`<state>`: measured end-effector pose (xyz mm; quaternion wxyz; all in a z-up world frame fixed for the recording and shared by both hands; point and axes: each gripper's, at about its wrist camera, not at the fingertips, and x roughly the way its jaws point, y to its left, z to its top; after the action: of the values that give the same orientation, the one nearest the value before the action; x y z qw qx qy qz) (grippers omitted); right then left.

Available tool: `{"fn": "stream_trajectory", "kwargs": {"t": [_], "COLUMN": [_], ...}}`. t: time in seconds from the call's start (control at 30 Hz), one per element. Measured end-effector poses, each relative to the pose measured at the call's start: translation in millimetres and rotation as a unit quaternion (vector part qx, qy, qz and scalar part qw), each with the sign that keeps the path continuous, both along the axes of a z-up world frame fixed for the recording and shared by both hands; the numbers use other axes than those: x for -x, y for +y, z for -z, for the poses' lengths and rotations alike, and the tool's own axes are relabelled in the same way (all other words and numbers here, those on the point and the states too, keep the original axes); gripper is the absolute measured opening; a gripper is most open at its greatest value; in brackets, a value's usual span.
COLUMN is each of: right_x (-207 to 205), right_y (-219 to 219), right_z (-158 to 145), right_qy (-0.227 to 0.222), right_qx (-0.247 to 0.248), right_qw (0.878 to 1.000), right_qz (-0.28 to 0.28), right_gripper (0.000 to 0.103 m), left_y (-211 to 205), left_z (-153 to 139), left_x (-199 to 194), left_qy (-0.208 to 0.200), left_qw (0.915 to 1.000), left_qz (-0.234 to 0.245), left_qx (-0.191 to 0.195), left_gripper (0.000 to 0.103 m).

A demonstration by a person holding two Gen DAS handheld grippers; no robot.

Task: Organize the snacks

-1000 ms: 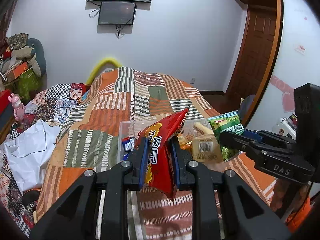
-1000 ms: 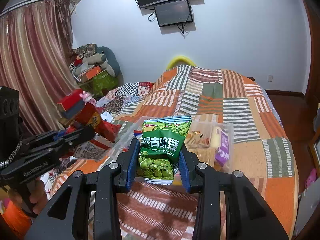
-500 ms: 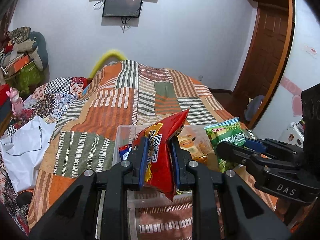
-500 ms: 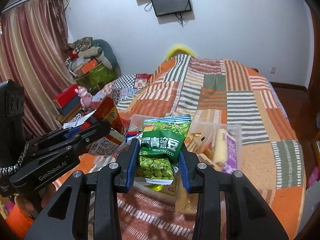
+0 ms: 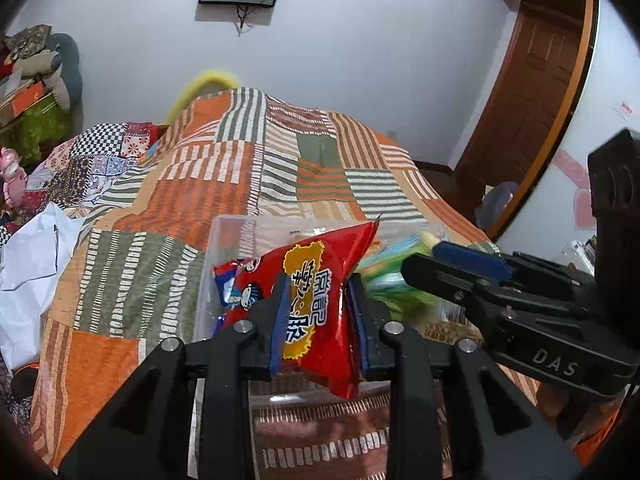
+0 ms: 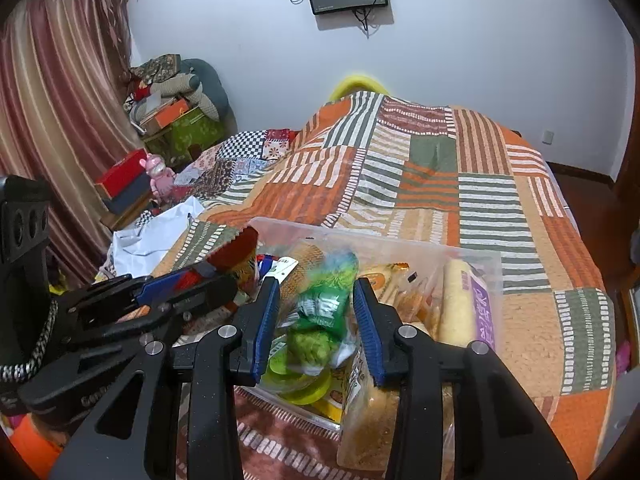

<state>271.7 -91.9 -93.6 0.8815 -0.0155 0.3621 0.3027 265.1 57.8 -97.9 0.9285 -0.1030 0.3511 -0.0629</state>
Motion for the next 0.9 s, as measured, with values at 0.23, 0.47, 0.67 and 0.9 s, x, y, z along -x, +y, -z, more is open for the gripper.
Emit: {"fn": "stream_trajectory", "kwargs": {"t": [0.23, 0.47, 0.67, 0.9], "right_x": [4.0, 18.6, 37.9, 68.8], "right_y": [-9.4, -21.0, -34.1, -50.2], "right_z": [-5.3, -17.3, -31.3, -54.7], "right_qy": [0.004, -0.011, -0.029, -0.065], "right_qx": [-0.014, -0.026, -0.040, -0.055], "right_qw": [1.000, 1.000, 0.999, 0.996], "right_qz": [-0.001, 0.001, 0.002, 0.002], "right_gripper": [0.042, 0.043, 0.043, 0.043], "left_y": [4.2, -1.7, -6.5, -5.1], "left_z": [8.5, -6.4, -33.2, -64.6], "left_x": [-0.3, 17.7, 46.0, 87.0], "left_qy": [0.026, 0.012, -0.024, -0.069], "left_qw": [0.9994, 0.9997, 0.9996, 0.9976], "left_qz": [-0.001, 0.010, 0.010, 0.000], "left_qx": [0.025, 0.021, 0.006, 0.007], "left_gripper": [0.049, 0.056, 0.061, 0.065]}}
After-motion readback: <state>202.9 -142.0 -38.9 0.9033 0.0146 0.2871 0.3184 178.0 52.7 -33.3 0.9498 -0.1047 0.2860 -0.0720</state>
